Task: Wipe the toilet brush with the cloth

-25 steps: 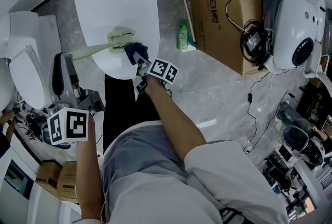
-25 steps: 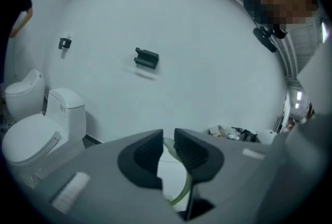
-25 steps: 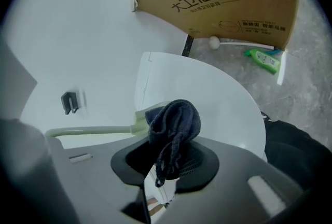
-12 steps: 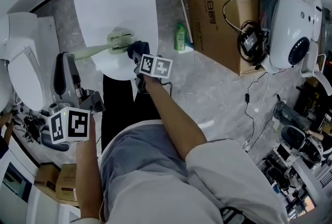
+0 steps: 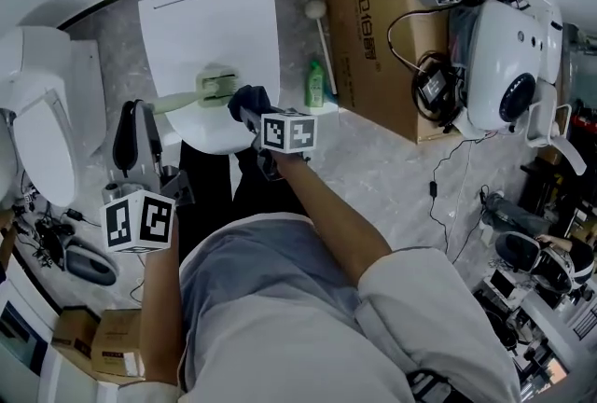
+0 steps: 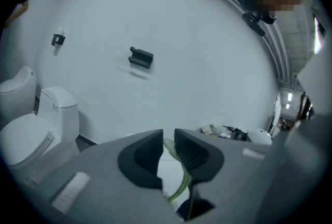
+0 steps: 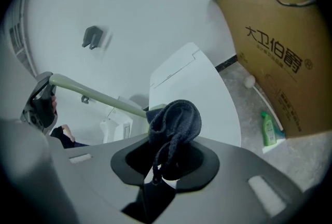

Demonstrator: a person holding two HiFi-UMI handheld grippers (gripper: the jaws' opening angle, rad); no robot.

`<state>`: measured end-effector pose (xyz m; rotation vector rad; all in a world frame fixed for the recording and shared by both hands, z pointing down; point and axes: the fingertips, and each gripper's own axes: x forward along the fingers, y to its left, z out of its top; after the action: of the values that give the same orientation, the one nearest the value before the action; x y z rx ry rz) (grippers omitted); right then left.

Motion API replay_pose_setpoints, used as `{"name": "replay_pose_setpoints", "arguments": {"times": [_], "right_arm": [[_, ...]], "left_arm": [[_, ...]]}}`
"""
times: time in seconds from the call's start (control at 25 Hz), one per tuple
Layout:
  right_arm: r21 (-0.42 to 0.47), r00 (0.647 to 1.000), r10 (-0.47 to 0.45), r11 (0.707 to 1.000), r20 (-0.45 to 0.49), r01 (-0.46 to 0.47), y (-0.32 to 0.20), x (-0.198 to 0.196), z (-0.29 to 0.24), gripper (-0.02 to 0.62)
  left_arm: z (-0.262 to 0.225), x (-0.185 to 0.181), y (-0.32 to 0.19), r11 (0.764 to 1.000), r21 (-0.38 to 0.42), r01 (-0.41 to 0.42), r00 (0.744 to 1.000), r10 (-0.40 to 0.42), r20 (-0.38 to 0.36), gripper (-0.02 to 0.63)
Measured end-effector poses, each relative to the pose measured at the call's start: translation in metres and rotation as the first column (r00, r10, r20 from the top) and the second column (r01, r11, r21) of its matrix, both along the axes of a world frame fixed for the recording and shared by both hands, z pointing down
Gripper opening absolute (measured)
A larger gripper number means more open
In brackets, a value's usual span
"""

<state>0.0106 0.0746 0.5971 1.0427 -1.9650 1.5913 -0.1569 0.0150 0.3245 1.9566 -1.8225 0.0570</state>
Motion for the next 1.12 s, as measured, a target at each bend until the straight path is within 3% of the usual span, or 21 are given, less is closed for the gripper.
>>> {"name": "replay_pose_setpoints", "arguments": {"times": [0.56,1.12], "right_arm": [[0.158,0.969,-0.236,0.956,-0.079,0.246,-0.013,0.012,-0.068,0.087],[0.297,0.939,-0.32,0.891,-0.125,0.343,-0.033,0.03,-0.157,0.087]], "left_arm": [[-0.007,0.004,0.007,0.998,-0.001,-0.063,0.998,0.063,0.012,0.0],[-0.015,0.017,0.01,0.994,-0.009,-0.108,0.994,0.108,0.014,0.0]]}}
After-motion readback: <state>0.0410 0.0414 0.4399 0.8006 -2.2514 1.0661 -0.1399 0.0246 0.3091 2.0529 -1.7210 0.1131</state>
